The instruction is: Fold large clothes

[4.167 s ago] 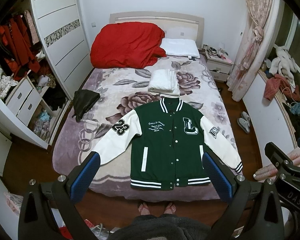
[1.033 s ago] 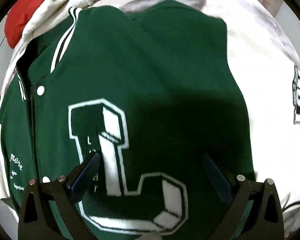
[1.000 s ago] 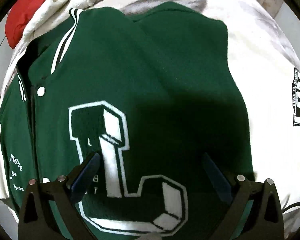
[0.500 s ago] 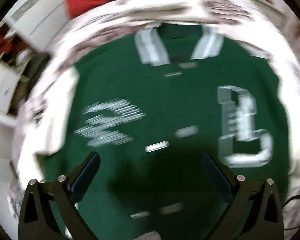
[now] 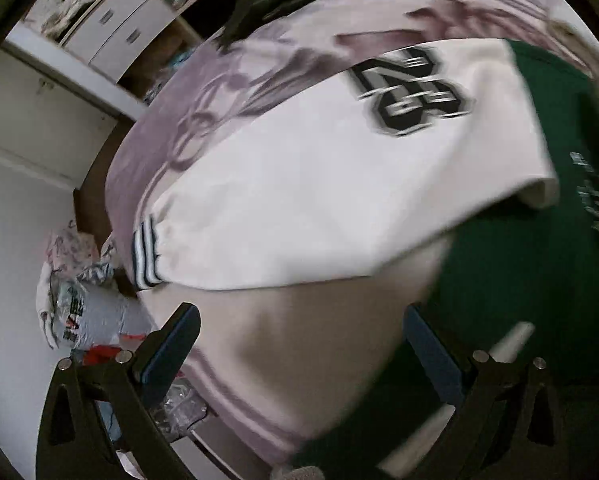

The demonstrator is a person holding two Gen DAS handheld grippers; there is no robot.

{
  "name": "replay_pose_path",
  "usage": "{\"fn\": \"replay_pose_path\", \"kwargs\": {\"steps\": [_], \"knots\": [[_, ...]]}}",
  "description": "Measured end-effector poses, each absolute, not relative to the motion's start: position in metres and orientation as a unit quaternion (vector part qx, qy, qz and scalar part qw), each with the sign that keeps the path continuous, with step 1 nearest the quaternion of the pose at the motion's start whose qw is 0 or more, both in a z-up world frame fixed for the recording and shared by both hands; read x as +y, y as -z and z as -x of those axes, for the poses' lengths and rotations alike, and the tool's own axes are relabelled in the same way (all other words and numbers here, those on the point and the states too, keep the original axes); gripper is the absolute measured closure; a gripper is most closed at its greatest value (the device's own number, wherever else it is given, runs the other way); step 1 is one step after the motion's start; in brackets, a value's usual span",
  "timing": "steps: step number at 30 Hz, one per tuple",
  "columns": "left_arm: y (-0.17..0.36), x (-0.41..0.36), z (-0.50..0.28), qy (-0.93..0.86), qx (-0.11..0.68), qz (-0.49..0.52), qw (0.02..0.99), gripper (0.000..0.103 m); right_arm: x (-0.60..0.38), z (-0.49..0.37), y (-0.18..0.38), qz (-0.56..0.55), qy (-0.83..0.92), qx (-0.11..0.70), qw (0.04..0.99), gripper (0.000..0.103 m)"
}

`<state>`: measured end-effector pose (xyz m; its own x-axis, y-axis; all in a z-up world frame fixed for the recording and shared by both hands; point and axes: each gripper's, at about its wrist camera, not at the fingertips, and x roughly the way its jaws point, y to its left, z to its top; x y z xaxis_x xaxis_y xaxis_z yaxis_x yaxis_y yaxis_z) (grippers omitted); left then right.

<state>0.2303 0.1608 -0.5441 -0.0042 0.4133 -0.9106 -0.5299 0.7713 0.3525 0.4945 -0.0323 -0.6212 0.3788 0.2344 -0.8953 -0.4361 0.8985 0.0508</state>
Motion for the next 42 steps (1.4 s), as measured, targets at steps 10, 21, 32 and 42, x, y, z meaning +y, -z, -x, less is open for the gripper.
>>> {"fn": "replay_pose_path", "kwargs": {"steps": [10, 21, 32, 42], "knots": [[0.555, 0.210, -0.192, -0.335, 0.632, 0.114, 0.689, 0.000, -0.030, -0.460, 0.648, 0.087, -0.250, 0.606, 0.750, 0.044], [0.562, 0.237, -0.157, -0.346, 0.646, 0.155, 0.662, 0.000, -0.277, -0.357, 0.662, -0.001, 0.061, 0.703, 0.708, 0.042], [0.574, 0.240, -0.144, -0.317, 0.652, 0.188, 0.663, 0.000, -0.390, -0.330, 0.686, -0.104, 0.216, 0.664, 0.708, 0.056], [0.591, 0.303, -0.117, -0.255, 0.534, 0.471, 0.654, 0.002, -0.301, -0.245, 0.645, -0.214, 0.075, 0.691, 0.686, 0.050]]}}
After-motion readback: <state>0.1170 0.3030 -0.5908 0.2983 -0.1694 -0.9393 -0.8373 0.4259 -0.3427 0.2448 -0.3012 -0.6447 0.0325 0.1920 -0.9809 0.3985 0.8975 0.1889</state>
